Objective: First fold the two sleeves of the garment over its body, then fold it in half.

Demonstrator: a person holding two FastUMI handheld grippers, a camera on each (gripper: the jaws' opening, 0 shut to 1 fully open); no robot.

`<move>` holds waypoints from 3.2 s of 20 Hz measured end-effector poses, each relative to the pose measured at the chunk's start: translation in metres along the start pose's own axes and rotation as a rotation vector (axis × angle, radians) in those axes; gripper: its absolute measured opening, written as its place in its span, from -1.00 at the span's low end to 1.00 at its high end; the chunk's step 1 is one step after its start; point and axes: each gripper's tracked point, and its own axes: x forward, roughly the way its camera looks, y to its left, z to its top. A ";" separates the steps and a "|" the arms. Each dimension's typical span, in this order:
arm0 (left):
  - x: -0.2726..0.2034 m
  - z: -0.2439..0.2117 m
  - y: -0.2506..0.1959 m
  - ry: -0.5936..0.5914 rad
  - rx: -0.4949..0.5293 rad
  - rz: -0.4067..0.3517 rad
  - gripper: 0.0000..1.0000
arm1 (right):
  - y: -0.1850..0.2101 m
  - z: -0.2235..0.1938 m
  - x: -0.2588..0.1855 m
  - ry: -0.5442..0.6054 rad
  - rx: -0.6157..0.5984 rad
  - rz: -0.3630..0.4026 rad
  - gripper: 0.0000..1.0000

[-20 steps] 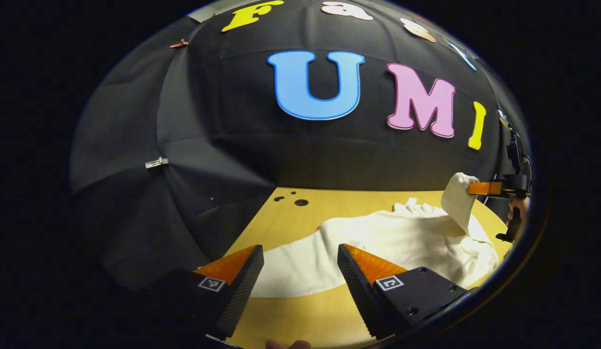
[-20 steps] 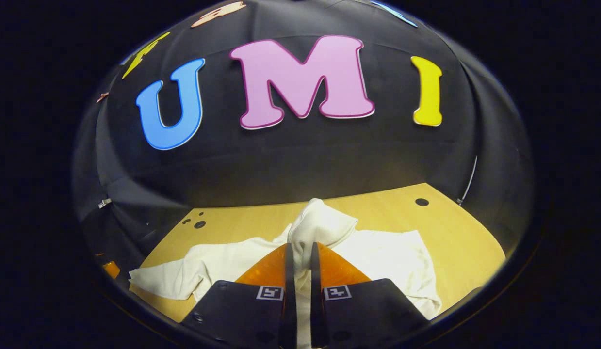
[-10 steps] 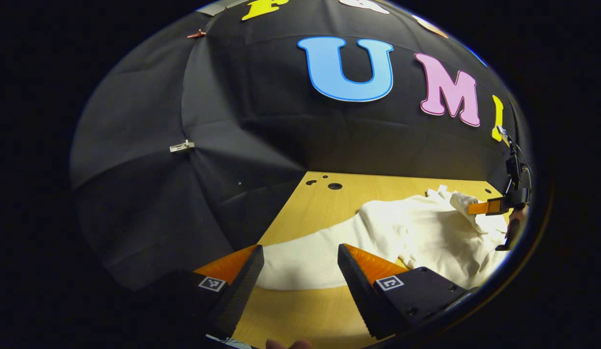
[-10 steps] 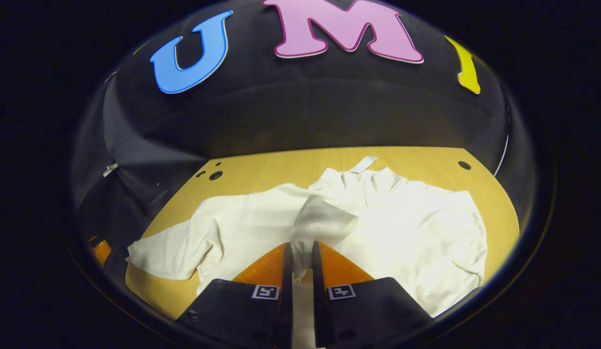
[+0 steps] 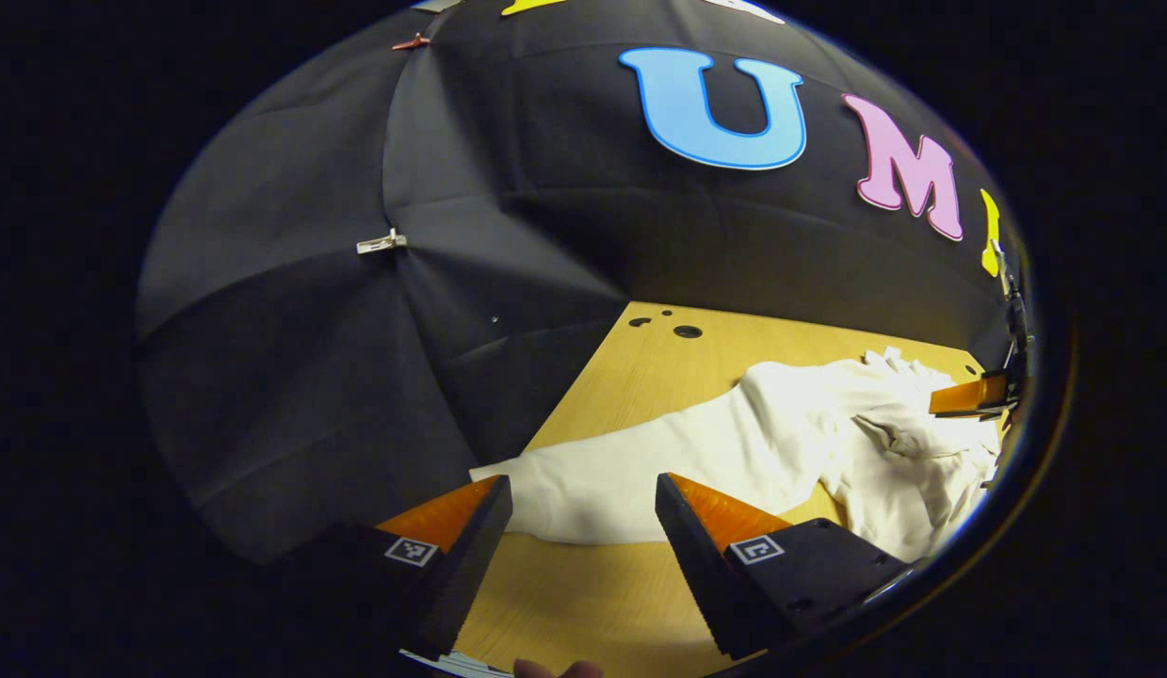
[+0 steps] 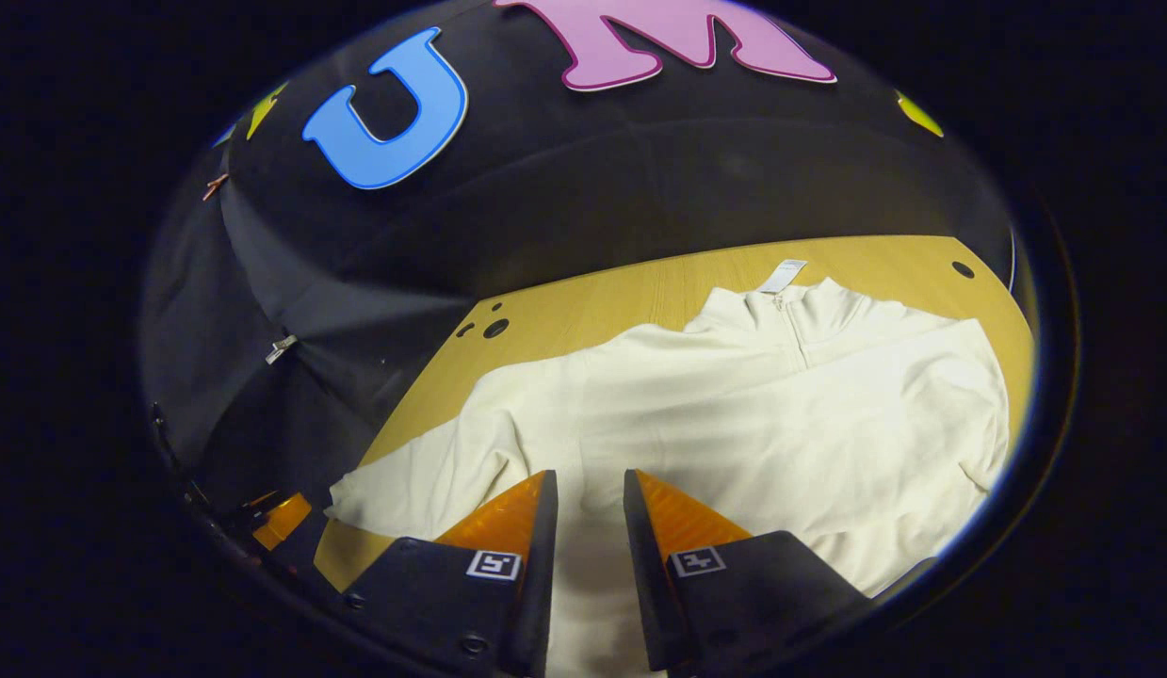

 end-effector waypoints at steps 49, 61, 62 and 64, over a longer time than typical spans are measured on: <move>-0.063 0.105 -0.316 -0.093 0.106 -0.362 -0.78 | -0.211 -0.003 -0.215 -0.145 0.029 -0.212 0.65; -0.084 0.052 -0.478 -0.034 0.185 -0.506 -0.79 | -0.274 -0.005 -0.247 -0.135 0.094 -0.233 0.65; -0.082 0.045 -0.487 -0.025 0.197 -0.506 -0.79 | -0.278 -0.005 -0.248 -0.132 0.099 -0.232 0.65; -0.079 0.032 -0.504 -0.006 0.208 -0.516 -0.79 | -0.285 -0.006 -0.249 -0.127 0.105 -0.235 0.65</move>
